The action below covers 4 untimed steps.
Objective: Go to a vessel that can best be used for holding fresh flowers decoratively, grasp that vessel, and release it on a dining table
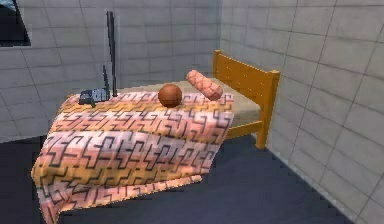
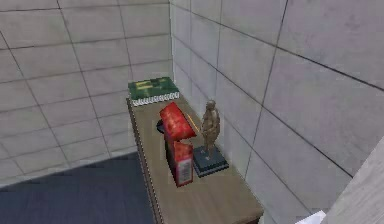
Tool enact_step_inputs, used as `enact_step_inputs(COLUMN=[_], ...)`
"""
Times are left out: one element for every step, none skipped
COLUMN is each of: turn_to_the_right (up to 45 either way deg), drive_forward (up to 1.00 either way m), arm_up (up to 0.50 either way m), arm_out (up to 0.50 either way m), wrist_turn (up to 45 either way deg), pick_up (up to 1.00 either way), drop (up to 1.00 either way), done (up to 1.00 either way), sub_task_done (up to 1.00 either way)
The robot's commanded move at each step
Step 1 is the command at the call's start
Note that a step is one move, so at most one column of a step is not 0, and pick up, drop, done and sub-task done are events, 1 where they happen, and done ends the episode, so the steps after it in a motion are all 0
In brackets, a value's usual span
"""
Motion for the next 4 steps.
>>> enact_step_inputs(turn_to_the_right=[-3.0,39.0,0.0,18.0], drive_forward=[0.0,0.0,0.2,0.0], arm_up=[0.0,0.0,0.0,0.0], arm_out=[0.0,0.0,0.0,0.0], wrist_turn=[0.0,0.0,0.0,0.0], pick_up=[0.0,0.0,0.0,0.0], drop=[0.0,0.0,0.0,0.0], done=[0.0,0.0,0.0,0.0], sub_task_done=[0.0,0.0,0.0,0.0])
